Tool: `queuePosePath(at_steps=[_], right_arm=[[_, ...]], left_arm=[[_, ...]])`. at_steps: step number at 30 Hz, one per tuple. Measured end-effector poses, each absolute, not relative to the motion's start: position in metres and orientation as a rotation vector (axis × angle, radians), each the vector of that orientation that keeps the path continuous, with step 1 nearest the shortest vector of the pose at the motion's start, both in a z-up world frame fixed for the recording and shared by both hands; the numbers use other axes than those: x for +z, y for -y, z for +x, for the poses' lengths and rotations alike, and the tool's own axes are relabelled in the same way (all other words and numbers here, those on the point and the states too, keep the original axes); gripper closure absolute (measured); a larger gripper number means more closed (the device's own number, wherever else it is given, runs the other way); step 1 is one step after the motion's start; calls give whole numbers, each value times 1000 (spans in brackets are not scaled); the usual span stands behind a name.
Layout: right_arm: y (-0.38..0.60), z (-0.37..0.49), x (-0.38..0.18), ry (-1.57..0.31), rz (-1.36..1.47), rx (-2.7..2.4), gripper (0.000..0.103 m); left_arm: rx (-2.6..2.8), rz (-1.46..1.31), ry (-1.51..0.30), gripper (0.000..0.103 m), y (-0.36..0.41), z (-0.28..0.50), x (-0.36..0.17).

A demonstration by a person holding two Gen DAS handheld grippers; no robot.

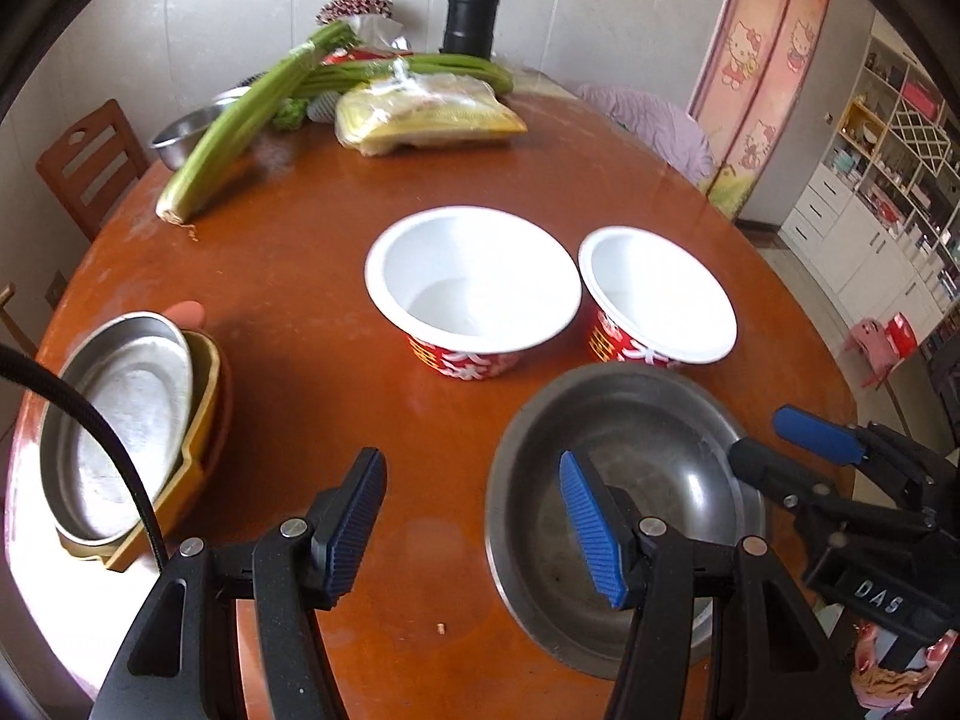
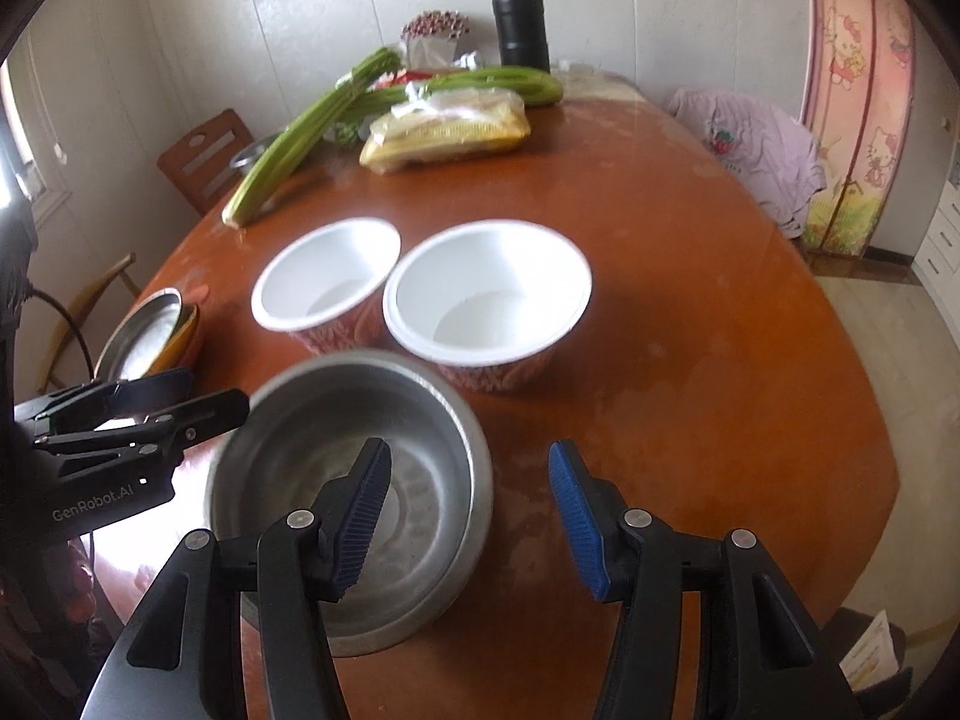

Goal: Organize plates and bowls

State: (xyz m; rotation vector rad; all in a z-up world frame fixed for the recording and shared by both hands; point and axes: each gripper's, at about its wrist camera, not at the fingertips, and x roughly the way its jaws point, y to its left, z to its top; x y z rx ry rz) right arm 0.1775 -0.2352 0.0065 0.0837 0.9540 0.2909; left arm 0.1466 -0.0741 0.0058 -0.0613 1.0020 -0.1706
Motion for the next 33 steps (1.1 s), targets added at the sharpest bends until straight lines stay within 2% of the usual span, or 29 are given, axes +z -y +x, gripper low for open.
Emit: queuePosePath(at_steps=[9, 13, 18, 33], right_arm=[[228, 178, -12, -990, 70, 318, 46], [225, 178, -15, -991, 62, 329, 53], [219, 177, -16, -986, 60, 357, 56], [197, 163, -5, -967, 34, 399, 55]], left_arm=[[-199, -73, -1069, 43, 85, 151, -17], [-213, -85, -1082, 44, 87, 151, -24], [-254, -88, -1092, 57, 94, 152, -27], [-205, -85, -1059, 57, 75, 132, -9]])
